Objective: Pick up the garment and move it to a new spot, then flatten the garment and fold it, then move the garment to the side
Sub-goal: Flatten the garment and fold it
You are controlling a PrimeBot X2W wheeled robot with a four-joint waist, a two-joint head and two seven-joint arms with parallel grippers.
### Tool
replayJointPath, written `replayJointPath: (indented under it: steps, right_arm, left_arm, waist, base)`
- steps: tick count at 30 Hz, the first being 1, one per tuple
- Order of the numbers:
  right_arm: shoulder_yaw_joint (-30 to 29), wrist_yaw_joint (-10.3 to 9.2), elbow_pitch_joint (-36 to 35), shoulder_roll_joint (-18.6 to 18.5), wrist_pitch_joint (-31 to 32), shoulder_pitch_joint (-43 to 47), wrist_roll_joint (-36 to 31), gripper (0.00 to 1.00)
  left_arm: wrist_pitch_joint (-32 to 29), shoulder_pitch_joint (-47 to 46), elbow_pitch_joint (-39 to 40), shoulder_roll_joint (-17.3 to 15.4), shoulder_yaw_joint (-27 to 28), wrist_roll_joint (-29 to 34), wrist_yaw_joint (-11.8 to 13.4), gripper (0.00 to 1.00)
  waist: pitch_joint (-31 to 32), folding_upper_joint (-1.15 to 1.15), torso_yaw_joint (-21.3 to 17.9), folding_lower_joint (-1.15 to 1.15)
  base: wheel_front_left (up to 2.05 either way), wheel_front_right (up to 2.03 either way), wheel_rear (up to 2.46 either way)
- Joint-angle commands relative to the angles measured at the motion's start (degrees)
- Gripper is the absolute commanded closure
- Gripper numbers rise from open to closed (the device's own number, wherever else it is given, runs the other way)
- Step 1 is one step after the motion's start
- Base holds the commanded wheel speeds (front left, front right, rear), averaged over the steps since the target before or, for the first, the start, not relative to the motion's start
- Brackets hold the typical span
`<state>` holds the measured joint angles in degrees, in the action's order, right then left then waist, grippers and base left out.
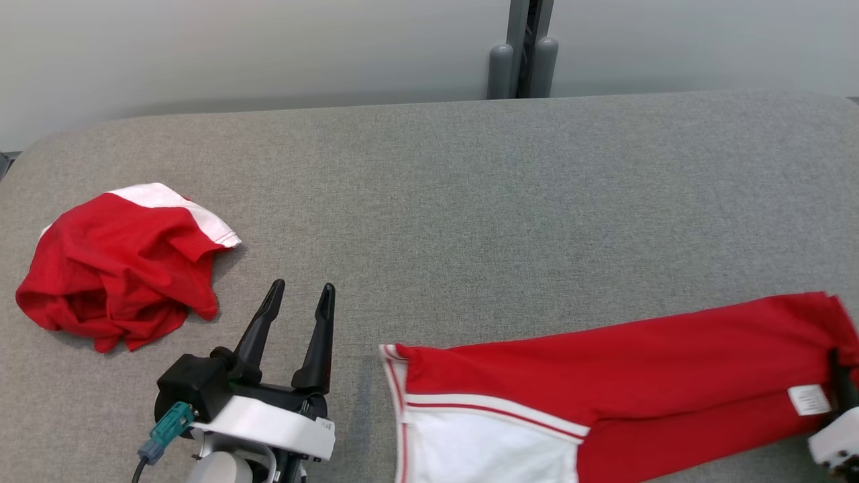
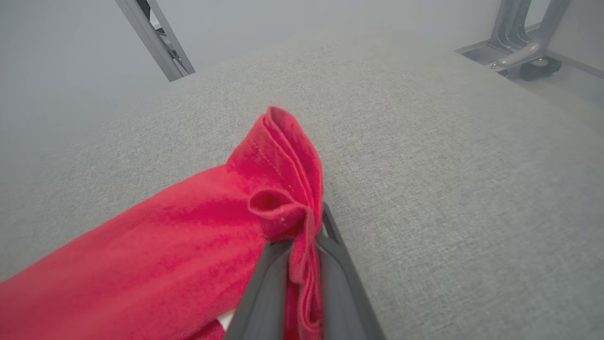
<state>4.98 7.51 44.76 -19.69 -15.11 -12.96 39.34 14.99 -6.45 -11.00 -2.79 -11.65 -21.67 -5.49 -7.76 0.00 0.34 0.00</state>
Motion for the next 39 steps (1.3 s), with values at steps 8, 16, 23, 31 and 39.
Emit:
replayJointPath:
  steps: [8, 16, 23, 31, 39]
  right_arm:
    - [-4.9, -0.03, 5.6, -7.3, -0.1, -5.2, -3.4, 1.0]
    - [-1.1, -0.03, 5.8, -7.9, -0.1, -6.6, -3.6, 1.0]
    - [10.1, -0.02, 1.3, -7.1, 1.4, -5.4, 0.7, 1.0]
    - [21.9, -0.02, -12.5, -9.1, 8.1, -3.5, 11.3, 1.0]
    - [26.3, -0.02, -25.1, -7.0, 13.2, -1.1, 22.9, 1.0]
  left_arm:
    - [0.2, -1.0, 0.0, -0.2, 0.9, -0.2, 0.1, 0.0]
    - [0.2, -0.2, -0.3, -0.2, 1.3, -0.8, 0.4, 0.0]
    - [0.2, 1.2, -0.5, -0.3, 1.5, -1.6, 0.7, 0.0]
    - [0.2, 1.8, -0.3, -0.2, 2.0, -2.2, 1.0, 0.0]
    - [0.2, 1.4, -0.5, -0.3, 2.1, -2.9, 1.2, 0.0]
  waist:
    - [0.0, 0.0, 0.2, 0.0]
    - [1.2, 0.0, -0.2, 0.0]
    - [3.5, 0.0, -2.2, 0.0]
    - [5.3, 0.0, -4.4, 0.0]
    - [5.5, 0.0, -4.5, 0.0]
  base:
    - [0.0, 0.0, 0.0]
    - [0.0, 0.0, 0.0]
    - [0.0, 0.0, 0.0]
    - [0.0, 0.0, 0.0]
    - [0.0, 0.0, 0.0]
